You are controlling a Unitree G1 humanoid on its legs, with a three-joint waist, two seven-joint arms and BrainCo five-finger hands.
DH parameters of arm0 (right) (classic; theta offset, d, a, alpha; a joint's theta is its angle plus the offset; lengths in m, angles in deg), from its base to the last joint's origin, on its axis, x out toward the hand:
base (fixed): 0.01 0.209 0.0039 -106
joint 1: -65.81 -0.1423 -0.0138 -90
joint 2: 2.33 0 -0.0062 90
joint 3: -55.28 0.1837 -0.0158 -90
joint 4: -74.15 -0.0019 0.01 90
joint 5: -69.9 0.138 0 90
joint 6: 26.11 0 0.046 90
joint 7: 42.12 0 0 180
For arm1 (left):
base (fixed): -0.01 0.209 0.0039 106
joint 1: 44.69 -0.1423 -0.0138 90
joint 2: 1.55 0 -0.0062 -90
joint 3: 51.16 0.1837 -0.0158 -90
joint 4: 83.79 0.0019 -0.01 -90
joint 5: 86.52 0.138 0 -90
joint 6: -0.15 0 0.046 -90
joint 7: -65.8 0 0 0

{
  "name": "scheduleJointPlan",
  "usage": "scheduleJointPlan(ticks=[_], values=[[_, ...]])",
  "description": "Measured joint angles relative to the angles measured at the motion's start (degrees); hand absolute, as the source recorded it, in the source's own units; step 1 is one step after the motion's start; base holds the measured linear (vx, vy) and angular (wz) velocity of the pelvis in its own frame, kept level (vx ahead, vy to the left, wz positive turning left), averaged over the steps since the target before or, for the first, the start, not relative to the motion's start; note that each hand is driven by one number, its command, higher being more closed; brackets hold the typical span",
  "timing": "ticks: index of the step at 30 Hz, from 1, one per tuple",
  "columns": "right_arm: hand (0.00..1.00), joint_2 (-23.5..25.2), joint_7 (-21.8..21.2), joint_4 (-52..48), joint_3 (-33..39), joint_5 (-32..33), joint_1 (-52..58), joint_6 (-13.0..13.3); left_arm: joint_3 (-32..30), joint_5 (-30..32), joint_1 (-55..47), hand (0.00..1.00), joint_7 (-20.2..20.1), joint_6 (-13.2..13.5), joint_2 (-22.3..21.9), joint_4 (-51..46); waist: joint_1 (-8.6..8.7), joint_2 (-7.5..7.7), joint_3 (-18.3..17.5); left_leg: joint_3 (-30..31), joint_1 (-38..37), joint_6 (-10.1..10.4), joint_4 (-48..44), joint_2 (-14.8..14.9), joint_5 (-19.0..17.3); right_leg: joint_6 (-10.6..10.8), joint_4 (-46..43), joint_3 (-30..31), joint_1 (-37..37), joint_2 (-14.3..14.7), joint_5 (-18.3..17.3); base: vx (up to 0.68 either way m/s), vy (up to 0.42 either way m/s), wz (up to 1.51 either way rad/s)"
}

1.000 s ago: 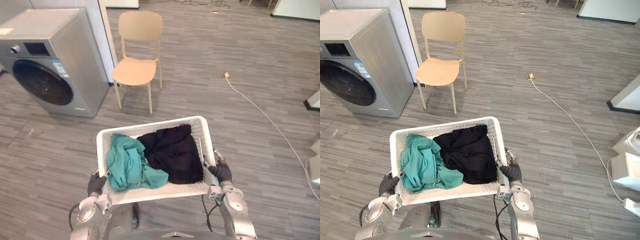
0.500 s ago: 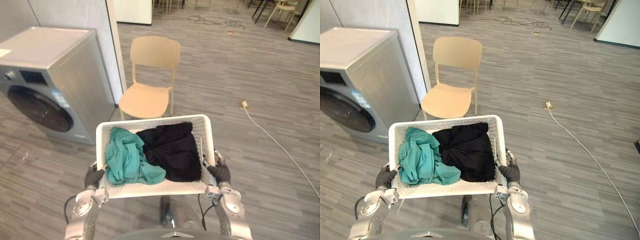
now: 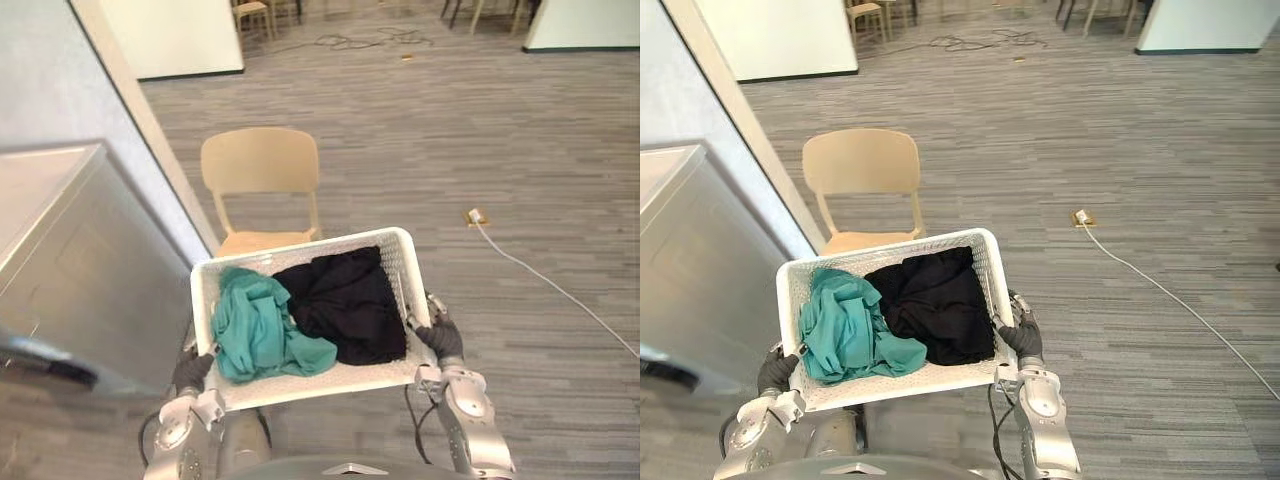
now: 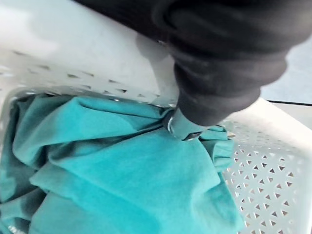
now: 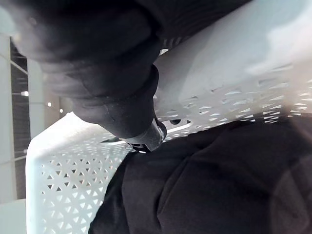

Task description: Pick up the laundry basket with both hands and put the clothes into the washing machine.

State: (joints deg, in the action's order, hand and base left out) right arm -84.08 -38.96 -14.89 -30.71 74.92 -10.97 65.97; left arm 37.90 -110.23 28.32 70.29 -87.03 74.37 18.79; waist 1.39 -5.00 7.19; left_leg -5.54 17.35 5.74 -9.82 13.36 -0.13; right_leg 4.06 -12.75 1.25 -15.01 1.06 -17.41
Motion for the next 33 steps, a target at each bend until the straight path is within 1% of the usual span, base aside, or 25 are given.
scheduleJointPlan(ticks=[1, 2, 3, 4, 5, 7, 9, 10, 11, 12, 13, 15, 16, 17, 18, 19, 20, 22, 24, 25, 27, 28, 31, 32, 33], values=[[1.0, 0.0, -0.1, 0.4, 0.8, 0.0, 0.2, -0.1, 0.5, -0.3, 0.1, 1.0, 0.1, 0.0, 0.1, 1.4, -0.52, -0.75, -1.1, 0.9, 0.0, -2.2, -1.5, -0.7, 7.7, 1.6, -0.4, 2.6, -1.8, -0.4, -1.6, 0.49, 0.397, -0.66], [1.0, 0.4, -0.1, 0.9, 0.6, -0.1, 0.3, -0.1, 0.5, -0.4, 0.4, 1.0, 0.1, 0.0, 0.6, 2.2, -0.87, -0.29, -2.0, 1.0, 0.4, -1.1, -3.1, -1.5, 10.0, 2.3, -1.1, 3.4, -1.8, -1.2, -2.0, 0.57, 0.476, -0.55], [1.0, 2.1, -0.2, 2.6, 0.6, -0.1, 0.3, -0.1, 0.6, -0.7, 1.2, 1.0, 0.1, -0.2, 2.5, 4.1, -0.25, 3.51, -3.4, -0.1, 1.4, -2.0, -5.7, -4.6, 7.5, 2.5, -3.6, 4.2, 0.0, -4.9, -1.6, 0.62, 0.525, -0.06], [1.0, 3.1, 0.0, 2.8, 1.0, -0.1, 0.3, -0.1, 1.0, -1.0, 2.3, 1.0, 0.1, -0.5, 3.9, 4.1, 0.24, 5.23, -3.5, -0.9, 3.1, -3.5, -8.8, -6.6, 4.7, 2.8, -6.6, 5.0, 1.7, -6.9, -0.1, 0.5, 0.416, 0.15], [1.0, 3.2, -0.1, 2.8, 1.2, 0.0, 0.2, -0.1, 1.1, -1.0, 2.6, 1.0, 0.0, -0.6, 3.9, 4.1, 0.22, 5.67, -3.6, -1.2, 3.9, -4.3, -10.7, -7.3, 3.2, 3.4, -8.0, 5.5, 2.4, -7.6, 0.6, 0.51, 0.406, 0.12], [1.0, 3.2, -0.2, 3.1, 1.2, -0.1, 0.0, -0.2, 1.0, -1.0, 2.7, 1.0, 0.1, -0.9, 3.9, 4.1, -0.21, 5.89, -3.6, -2.6, 3.6, -6.2, -15.1, -8.9, -1.5, 4.4, -13.5, 7.5, 3.8, -8.9, 4.5, 0.43, 0.341, 0.01], [1.0, 4.3, -0.6, 5.9, 1.0, 0.2, -0.5, -0.2, 1.1, -0.9, 2.6, 1.0, 0.1, -1.2, 5.0, 4.1, -0.43, 5.37, -3.1, -2.8, -0.7, -8.0, -14.7, -10.2, -4.6, 5.2, -27.8, 7.6, 9.3, -8.9, 14.8, 0.43, 0.394, 0.07], [1.0, 4.8, -0.7, 6.7, 0.5, 0.2, -1.1, -0.2, 0.9, -0.9, 2.4, 1.0, 0.1, -1.2, 5.6, 4.0, -0.81, 5.2, -2.9, -3.5, -2.3, -8.5, -13.4, -10.3, -5.2, 4.8, -34.3, 7.2, 12.5, -9.0, 14.6, 0.21, 0.248, -0.15], [1.0, 5.4, -0.8, 7.0, 0.0, 0.2, -1.7, -0.6, 0.5, -0.9, 2.3, 1.0, 0.3, -1.2, 6.6, 3.9, -1.36, 4.79, -2.0, -4.5, -5.1, -9.2, -11.9, -10.3, -5.8, 3.5, -40.9, 5.4, 17.1, -9.1, 12.5, 0.15, 0.203, -0.26], [1.0, 5.3, -0.8, 7.1, -0.4, 0.2, -2.0, -0.7, 0.1, -0.9, 2.2, 1.0, 0.3, -1.2, 6.6, 3.8, -1.42, 4.56, -1.2, -4.8, -6.8, -9.7, -11.0, -10.5, -6.2, 2.6, -42.8, 3.7, 18.6, -9.5, 11.0, 0.13, 0.185, -0.37], [1.0, 4.9, -0.8, 7.1, -1.5, 0.2, -2.4, -0.8, -0.9, -0.9, 2.1, 1.0, 0.3, -1.2, 6.4, 3.6, -1.61, 3.95, 0.2, -5.7, -9.7, -9.9, -8.9, -10.6, -6.4, 0.2, -44.4, -0.4, 22.1, -10.4, 7.8, 0.11, 0.132, -0.31], [1.0, 4.9, -0.8, 7.0, -2.6, 0.2, -3.3, -0.9, -2.1, -0.9, 1.5, 1.0, 0.3, -1.2, 6.6, 2.1, -1.56, 3.87, 2.1, -7.4, -11.7, -9.7, -6.6, -10.8, -6.8, -1.5, -40.5, -5.0, 28.2, -10.1, 4.1, 0.04, 0.054, -0.4], [1.0, 4.9, -0.8, 6.7, -2.7, 0.2, -3.6, -0.9, -2.5, -0.9, 1.4, 1.0, 0.3, -1.1, 6.6, 1.4, -1.38, 3.69, 2.8, -7.5, -11.7, -9.7, -6.4, -10.9, -6.8, -1.4, -37.4, -5.4, 29.5, -9.1, 3.3, 0.01, -0.043, -0.16], [1.0, 4.9, -0.9, 6.4, -3.0, 0.2, -4.3, -0.8, -3.1, -0.9, 1.4, 1.0, 0.3, -0.9, 6.6, 0.2, -0.82, 4.58, 4.1, -7.6, -11.4, -9.7, -6.0, -10.9, -6.7, -0.3, -28.0, -5.3, 30.4, -6.5, 3.2, 0.05, -0.091, 0.17], [1.0, 4.9, -0.9, 5.4, -3.2, 0.2, -4.3, -0.8, -3.5, -0.9, 1.1, 1.0, 0.3, -0.9, 7.2, -1.2, -0.38, 5.89, 5.2, -7.7, -10.8, -8.5, -6.2, -12.2, -6.5, -3.0, -16.4, -6.3, 30.2, -6.2, 7.7, 0.05, -0.085, 0.24], [1.0, 4.8, -0.9, 4.0, -3.4, 0.2, -4.2, -0.8, -3.5, -0.9, 1.1, 1.0, 0.3, -0.8, 7.3, -1.9, -0.19, 8.04, 5.7, -7.5, -10.4, -7.8, -7.1, -13.4, -6.6, -4.9, -14.2, -6.7, 30.9, -6.9, 10.8, 0.1, -0.108, 0.39], [1.0, 3.7, -0.8, 3.0, -3.8, 0.2, -4.6, -0.7, -3.5, -0.9, 1.6, 1.0, 0.6, -0.8, 5.6, -1.8, 0.12, 6.58, 7.4, -6.2, -8.9, -7.0, -9.1, -12.7, -7.2, -4.6, -14.9, -8.0, 30.9, -7.1, 10.4, 0.06, -0.077, 0.3], [1.0, 1.0, -0.4, -2.7, -4.0, 0.2, -4.8, -0.6, -3.4, -1.0, 2.1, 1.0, 1.2, -0.2, 2.9, -3.8, -0.28, 3.7, 10.7, -5.5, -3.3, -6.5, -13.2, -10.5, -8.1, -5.3, -13.9, -8.9, 33.9, -5.3, 10.9, 0.03, -0.067, 0.1], [1.0, 0.3, 0.0, -5.6, -4.2, 0.2, -5.0, -0.6, -3.8, -1.2, 2.5, 1.0, 1.4, 0.3, 1.7, -5.4, -0.74, 2.78, 13.4, -5.3, 0.1, -6.0, -15.4, -9.5, -8.6, -6.1, -14.9, -9.6, 36.6, -5.0, 10.2, -0.01, -0.062, 0.04], [1.0, 0.1, 0.8, -9.3, -4.2, 0.2, -5.1, -0.6, -4.0, -1.6, 2.9, 1.0, 1.4, 0.7, 1.5, -7.3, -1.06, 2.27, 16.8, -5.5, 3.7, -5.3, -19.2, -8.1, -10.1, -6.8, -18.0, -10.4, 39.4, -5.0, 8.8, -0.02, -0.08, 0.17], [1.0, -0.4, 1.2, -13.2, -4.2, 0.1, -4.8, -0.6, -4.2, -2.3, 3.4, 1.0, 1.4, 0.8, 1.5, -9.3, -1.17, 1.88, 19.3, -5.2, 7.8, -5.3, -24.4, -6.7, -11.3, -7.5, -21.9, -11.2, 42.7, -5.0, 7.0, -0.03, -0.095, 0.17], [1.0, -0.7, 1.5, -16.5, -4.3, -0.2, -4.5, -0.6, -4.6, -2.7, 4.4, 1.0, 1.4, 1.0, 1.5, -9.8, -1.82, 2.01, 20.3, -4.8, 11.4, -5.1, -27.7, -6.2, -12.7, -7.5, -25.4, -11.3, 46.3, -5.1, 4.9, -0.01, -0.087, 0.1], [1.0, -0.9, 2.8, -18.6, -4.4, -0.9, -5.1, -0.6, -5.1, -2.9, 6.4, 1.0, 1.6, 1.3, 1.4, -9.8, -2.11, 2.71, 22.3, -5.0, 13.5, -5.1, -29.9, -5.9, -13.1, -7.8, -27.5, -11.1, 48.3, -5.9, 4.2, 0.04, -0.025, 0.07], [1.0, -1.2, 3.3, -19.0, -4.6, -0.9, -5.5, -0.6, -5.1, -3.3, 6.7, 1.0, 1.7, 1.7, 1.4, -9.9, -2.12, 2.78, 22.4, -5.1, 15.4, -6.9, -31.8, -4.8, -14.4, -7.9, -28.1, -10.9, 49.3, -6.2, 3.9, 0.08, 0.027, -0.01], [1.0, -1.4, 3.6, -19.5, -4.8, -0.9, -5.6, -0.6, -5.1, -3.6, 6.8, 1.0, 2.0, 1.8, 1.5, -10.3, -1.98, 2.78, 22.4, -5.1, 15.4, -6.7, -31.5, -3.4, -14.5, -7.5, -28.9, -11.0, 50.0, -6.6, 3.6, 0.09, 0.046, 0.01]])
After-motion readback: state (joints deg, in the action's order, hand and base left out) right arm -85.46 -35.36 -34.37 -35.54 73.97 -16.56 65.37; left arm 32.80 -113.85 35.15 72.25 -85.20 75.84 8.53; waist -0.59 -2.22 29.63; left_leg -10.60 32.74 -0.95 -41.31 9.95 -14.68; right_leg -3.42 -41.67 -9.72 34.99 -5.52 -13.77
